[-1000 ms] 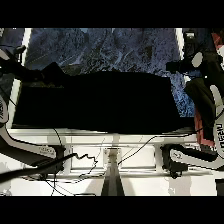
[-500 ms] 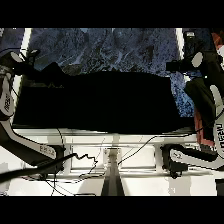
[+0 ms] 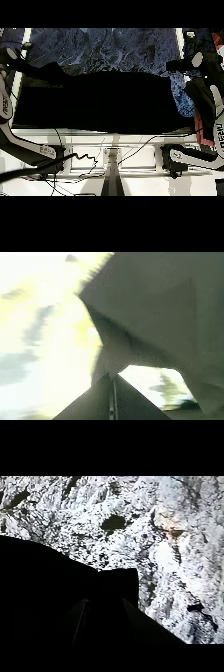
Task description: Fold the clothes and pants, and hang the long-sleeved shirts on hangers.
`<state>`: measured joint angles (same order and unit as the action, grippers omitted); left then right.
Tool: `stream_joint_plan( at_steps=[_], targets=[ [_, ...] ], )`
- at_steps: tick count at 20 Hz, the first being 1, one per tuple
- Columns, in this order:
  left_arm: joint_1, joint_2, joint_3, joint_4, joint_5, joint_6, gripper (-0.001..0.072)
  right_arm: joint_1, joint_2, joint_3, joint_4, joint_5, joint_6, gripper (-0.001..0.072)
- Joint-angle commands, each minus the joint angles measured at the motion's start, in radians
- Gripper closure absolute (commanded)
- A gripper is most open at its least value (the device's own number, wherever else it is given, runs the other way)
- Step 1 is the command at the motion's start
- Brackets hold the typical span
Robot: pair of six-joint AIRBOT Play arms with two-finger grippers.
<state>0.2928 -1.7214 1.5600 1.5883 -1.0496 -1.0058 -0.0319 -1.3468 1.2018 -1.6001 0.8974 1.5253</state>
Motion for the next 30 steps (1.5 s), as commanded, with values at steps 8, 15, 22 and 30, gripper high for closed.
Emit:
stream_joint_plan(
  at_steps=[8, 15, 22, 30],
  targets=[
    [0.002, 0.278, 0.1, 0.177, 0.271, 0.0, 0.0698, -0.001, 0.0, 0.0, 0.0, -0.011, 0.0, 0.0465],
    [0.01, 0.236, 0.097, 0.187, 0.18, -0.001, 0.0698, -0.001, 0.0, 0.0, 0.0, -0.028, 0.0, 0.0465],
    [0.049, 0.232, 0.098, 0.296, -0.038, -0.135, 0.0699, 0.0, 0.0, 0.0, 0.005, -0.119, 0.0, 0.0465],
    [0.051, -0.016, 0.098, 0.293, 0.108, -0.134, 0.0698, -0.001, 0.0, 0.0, 0.006, -0.137, 0.0, 0.0465]
  ],
)
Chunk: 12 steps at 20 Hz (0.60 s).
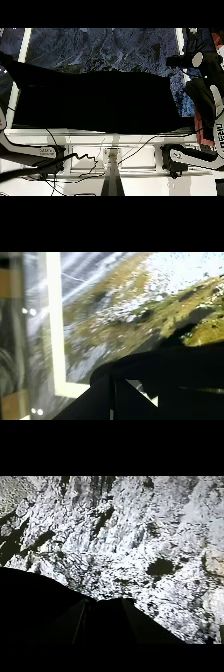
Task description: Fold the clothes and pants, and hang the long-sleeved shirts on hangers.
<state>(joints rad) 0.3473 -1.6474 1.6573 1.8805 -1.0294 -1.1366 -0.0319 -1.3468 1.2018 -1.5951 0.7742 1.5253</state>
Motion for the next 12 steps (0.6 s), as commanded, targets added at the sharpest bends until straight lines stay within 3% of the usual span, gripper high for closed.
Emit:
stream_joint_plan(
  at_steps=[1, 2, 4, 5, 7, 8, 9, 10, 12],
  targets=[
    [-0.007, -0.118, 0.001, 0.001, 0.151, -0.042, 0.0697, 0.0, 0.0, 0.0, 0.002, -0.016, 0.0, 0.0465],
    [-0.007, -0.139, 0.001, 0.001, 0.216, -0.142, 0.0697, 0.0, 0.0, 0.0, 0.002, -0.016, 0.0, 0.0465],
    [0.006, -0.165, 0.001, 0.001, 0.346, -0.42, 0.0698, 0.0, 0.0, 0.0, 0.003, -0.015, 0.001, 0.0465],
    [0.013, -0.172, 0.0, 0.0, 0.393, -0.486, 0.0697, 0.0, 0.0, 0.0, 0.003, -0.016, 0.001, 0.0465],
    [0.016, -0.183, 0.001, 0.0, 0.456, -0.506, 0.0678, -0.001, -0.005, 0.0, 0.002, -0.025, 0.001, 0.0466],
    [0.014, -0.182, 0.001, -0.001, 0.471, -0.506, 0.0547, -0.008, -0.016, 0.0, -0.003, -0.038, 0.005, 0.0465],
    [0.011, -0.182, 0.001, -0.004, 0.476, -0.506, 0.0275, -0.017, -0.034, 0.0, -0.002, -0.044, 0.019, 0.0465],
    [0.008, -0.18, 0.001, -0.004, 0.475, -0.507, 0.0096, -0.034, -0.06, 0.0, -0.003, -0.04, 0.045, 0.0464],
    [0.008, -0.167, 0.001, -0.007, 0.449, -0.55, 0.0082, -0.089, -0.111, 0.0, 0.0, -0.008, 0.126, 0.0458]
  ],
)
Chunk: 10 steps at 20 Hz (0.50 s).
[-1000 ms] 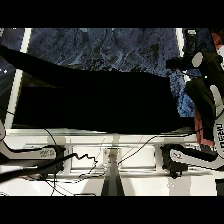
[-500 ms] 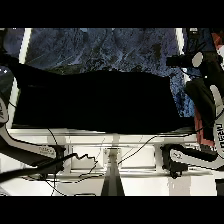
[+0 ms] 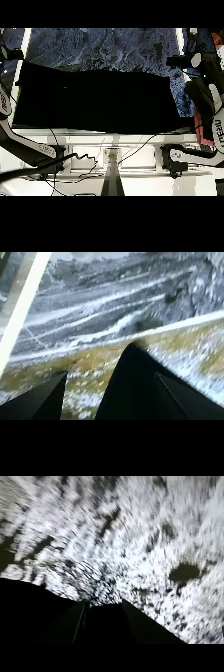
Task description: Fold the clothes and pants, and hang the long-sleeved shirts on hangers.
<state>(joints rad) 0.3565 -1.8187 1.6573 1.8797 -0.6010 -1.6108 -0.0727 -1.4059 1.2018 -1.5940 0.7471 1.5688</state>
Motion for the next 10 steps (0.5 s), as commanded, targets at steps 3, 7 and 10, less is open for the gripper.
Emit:
stream_joint_plan(
  at_steps=[3, 7, 10],
  targets=[
    [0.01, 0.039, 0.001, -0.006, -0.084, -0.121, 0.0083, -0.137, -0.081, 0.0, 0.063, 0.073, 0.116, 0.044],
    [0.062, 0.069, 0.001, -0.006, -0.339, -0.109, 0.0085, -0.208, -0.08, 0.003, 0.122, 0.188, -0.033, 0.0441],
    [0.116, 0.087, 0.001, -0.07, -0.476, 0.021, 0.0106, -0.278, -0.089, 0.003, 0.323, 0.27, -0.214, 0.0443]
  ],
)
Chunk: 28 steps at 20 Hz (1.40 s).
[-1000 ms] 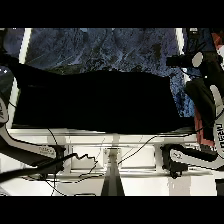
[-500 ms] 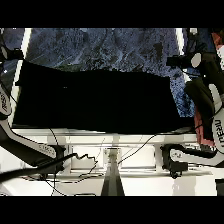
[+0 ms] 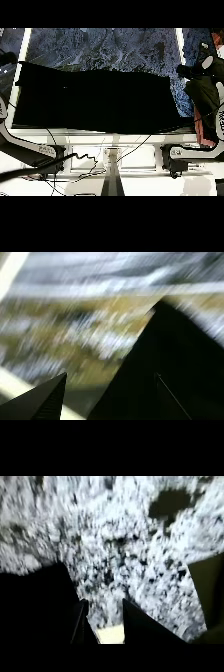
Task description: Fold the clothes and pants, and hang the long-sleeved shirts on hangers.
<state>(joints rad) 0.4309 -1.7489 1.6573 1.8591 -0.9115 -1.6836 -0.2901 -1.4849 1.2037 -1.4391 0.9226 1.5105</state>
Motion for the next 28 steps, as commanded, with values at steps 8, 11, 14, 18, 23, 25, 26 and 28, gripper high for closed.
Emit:
stream_joint_plan(
  at_steps=[8, 11, 14, 18, 23, 25, 26, 28],
  targets=[
    [0.17, 0.023, 0.0, -0.428, -0.249, 0.21, 0.0099, -0.081, -0.14, 0.001, 0.468, 0.127, -0.264, 0.0062],
    [0.175, 0.023, 0.0, -0.431, -0.249, 0.211, 0.01, -0.045, -0.172, 0.001, 0.528, 0.049, -0.262, 0.0066],
    [0.175, 0.023, 0.0, -0.431, -0.249, 0.211, 0.01, -0.019, -0.201, 0.001, 0.528, 0.026, -0.229, 0.0207],
    [0.176, 0.023, 0.0, -0.422, -0.249, 0.21, 0.0102, 0.011, -0.203, 0.033, 0.549, -0.1, -0.229, 0.0699],
    [0.176, 0.023, 0.0, -0.371, -0.249, 0.21, 0.0103, 0.012, -0.203, 0.175, 0.525, -0.228, -0.228, 0.07],
    [0.176, 0.023, 0.0, -0.371, -0.249, 0.21, 0.0102, 0.013, -0.203, 0.2, 0.522, -0.294, -0.185, 0.07],
    [0.176, 0.023, 0.0, -0.371, -0.249, 0.21, 0.0102, 0.013, -0.203, 0.202, 0.518, -0.327, -0.154, 0.0699],
    [0.176, 0.021, -0.001, -0.371, -0.255, 0.21, 0.0102, 0.013, -0.203, 0.202, 0.492, -0.37, -0.116, 0.07]
  ],
)
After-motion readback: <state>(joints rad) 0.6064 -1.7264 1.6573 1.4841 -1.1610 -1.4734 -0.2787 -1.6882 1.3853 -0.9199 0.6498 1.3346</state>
